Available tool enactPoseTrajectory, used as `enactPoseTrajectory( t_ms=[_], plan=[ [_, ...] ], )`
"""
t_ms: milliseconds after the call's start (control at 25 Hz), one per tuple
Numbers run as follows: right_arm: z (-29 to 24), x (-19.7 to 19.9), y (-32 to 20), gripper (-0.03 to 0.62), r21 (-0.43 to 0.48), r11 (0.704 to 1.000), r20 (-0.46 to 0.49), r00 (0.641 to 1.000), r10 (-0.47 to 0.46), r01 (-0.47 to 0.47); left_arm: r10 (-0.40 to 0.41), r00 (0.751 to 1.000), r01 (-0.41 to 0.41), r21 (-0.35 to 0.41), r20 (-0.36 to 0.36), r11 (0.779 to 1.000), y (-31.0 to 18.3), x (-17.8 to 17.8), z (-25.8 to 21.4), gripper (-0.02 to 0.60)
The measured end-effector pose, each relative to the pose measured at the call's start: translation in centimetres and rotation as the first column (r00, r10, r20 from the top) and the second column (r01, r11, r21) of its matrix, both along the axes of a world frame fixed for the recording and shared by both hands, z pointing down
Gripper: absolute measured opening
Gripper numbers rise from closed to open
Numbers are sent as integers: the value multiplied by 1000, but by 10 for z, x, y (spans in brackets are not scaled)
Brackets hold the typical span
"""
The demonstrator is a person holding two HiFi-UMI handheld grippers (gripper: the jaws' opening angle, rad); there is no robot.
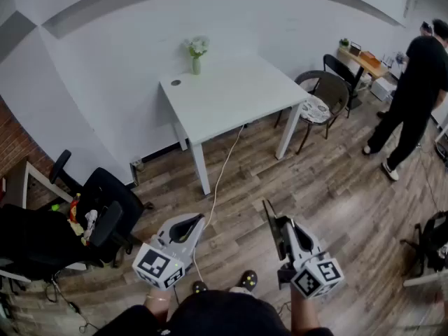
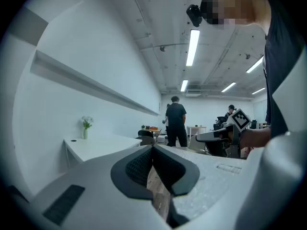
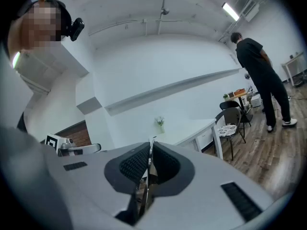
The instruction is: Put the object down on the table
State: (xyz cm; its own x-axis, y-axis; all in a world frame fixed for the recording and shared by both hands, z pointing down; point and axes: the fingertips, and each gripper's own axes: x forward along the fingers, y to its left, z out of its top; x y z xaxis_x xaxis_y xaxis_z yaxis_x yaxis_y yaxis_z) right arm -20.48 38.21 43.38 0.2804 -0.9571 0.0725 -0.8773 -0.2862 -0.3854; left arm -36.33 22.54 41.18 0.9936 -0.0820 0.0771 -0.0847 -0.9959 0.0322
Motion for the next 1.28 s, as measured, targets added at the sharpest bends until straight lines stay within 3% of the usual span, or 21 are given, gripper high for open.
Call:
enactPoseTrajectory(
  t_ms=[720,1280],
  plan=[
    [3,19,-3,18,4,1000,13,1000,-21,21,-28,999,29,-13,20,1000,-2,11,5,-2],
    [-5,89,22,18,32,999,5,999,-40,40,-41,999,42,-15,15,999,26,82,3,-2]
  ],
)
